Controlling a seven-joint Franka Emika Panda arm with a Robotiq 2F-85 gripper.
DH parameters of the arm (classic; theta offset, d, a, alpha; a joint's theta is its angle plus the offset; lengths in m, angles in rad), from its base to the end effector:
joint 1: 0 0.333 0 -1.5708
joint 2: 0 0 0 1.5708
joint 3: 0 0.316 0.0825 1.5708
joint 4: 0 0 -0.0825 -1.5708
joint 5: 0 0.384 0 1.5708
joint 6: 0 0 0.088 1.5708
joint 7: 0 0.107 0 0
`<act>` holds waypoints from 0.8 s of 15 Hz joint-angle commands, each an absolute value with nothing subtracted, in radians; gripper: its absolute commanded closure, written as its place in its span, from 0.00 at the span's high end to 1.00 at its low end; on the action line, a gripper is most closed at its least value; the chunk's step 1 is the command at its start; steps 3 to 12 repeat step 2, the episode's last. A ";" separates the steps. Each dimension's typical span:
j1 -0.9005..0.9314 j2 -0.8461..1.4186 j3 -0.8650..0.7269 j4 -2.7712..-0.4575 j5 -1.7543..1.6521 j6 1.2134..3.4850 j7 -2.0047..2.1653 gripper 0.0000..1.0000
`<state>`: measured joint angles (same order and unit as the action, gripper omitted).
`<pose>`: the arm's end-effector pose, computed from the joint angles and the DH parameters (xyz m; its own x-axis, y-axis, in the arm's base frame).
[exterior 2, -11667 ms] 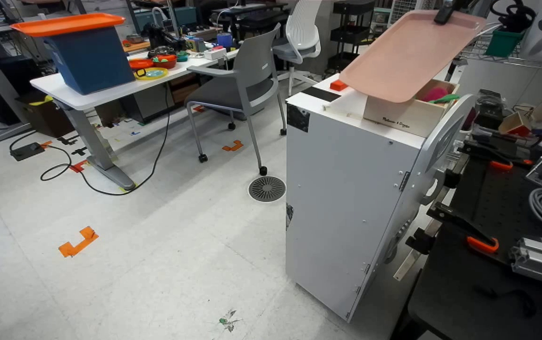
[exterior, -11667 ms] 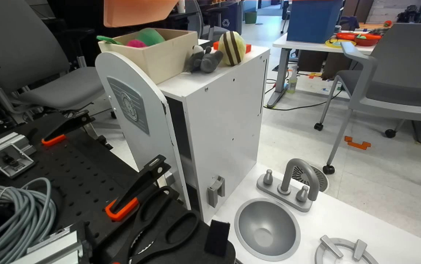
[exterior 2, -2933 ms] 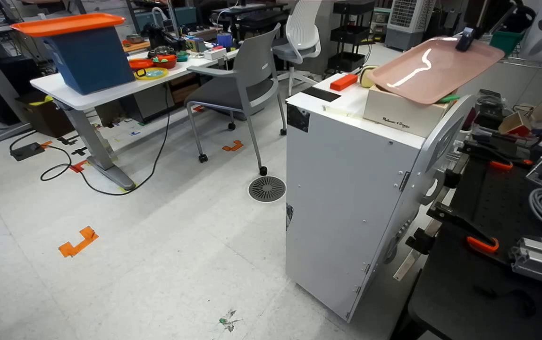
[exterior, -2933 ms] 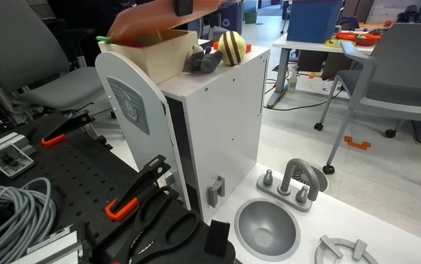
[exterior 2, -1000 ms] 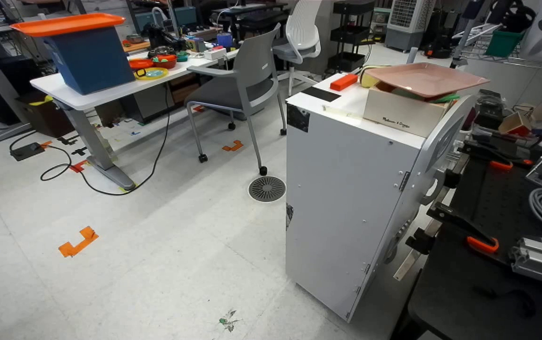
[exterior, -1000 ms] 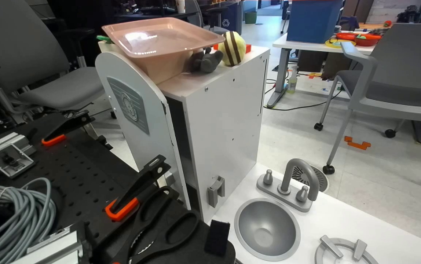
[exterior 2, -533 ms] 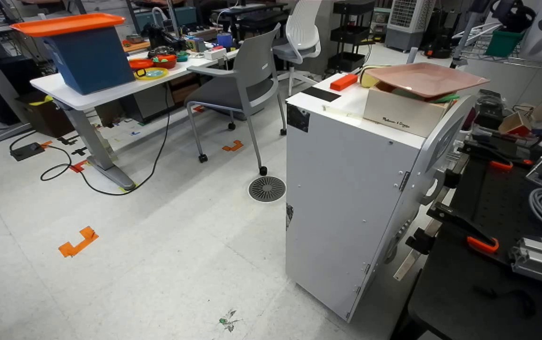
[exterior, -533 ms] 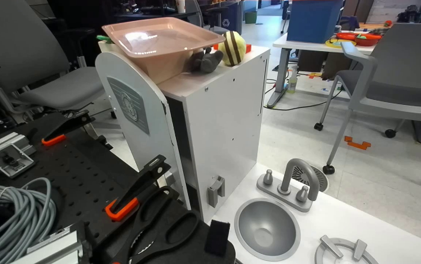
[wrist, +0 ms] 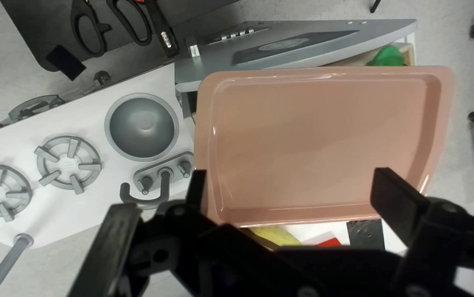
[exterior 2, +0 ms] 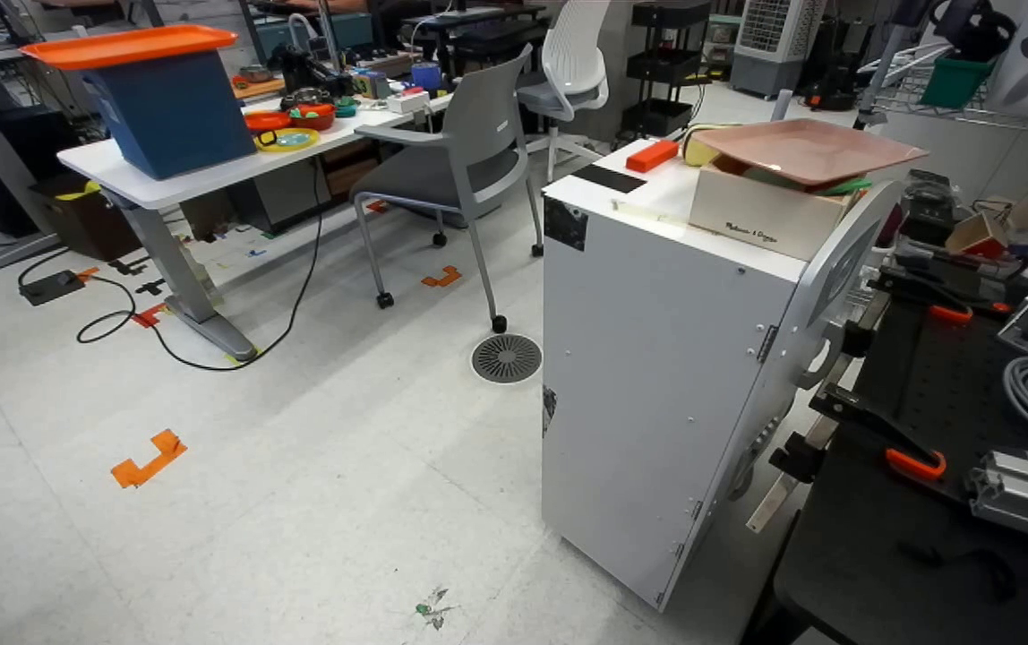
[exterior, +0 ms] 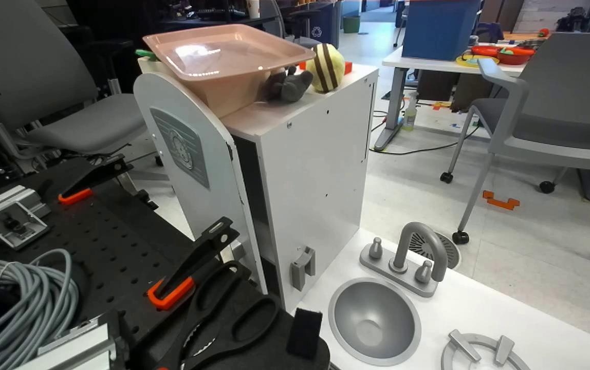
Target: Pick up the tray
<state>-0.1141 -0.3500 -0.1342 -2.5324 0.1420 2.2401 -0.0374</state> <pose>0.4133 -0.1003 0.4026 0.9560 -0.2889 0.0516 -0.2777 -0.9474 -0.1591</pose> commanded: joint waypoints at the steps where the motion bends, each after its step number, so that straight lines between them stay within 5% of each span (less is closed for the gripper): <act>1: -0.113 -0.350 -0.136 -2.531 0.141 2.238 -0.037 1.00; 12: -0.113 -0.350 -0.136 -2.531 0.141 2.238 -0.037 1.00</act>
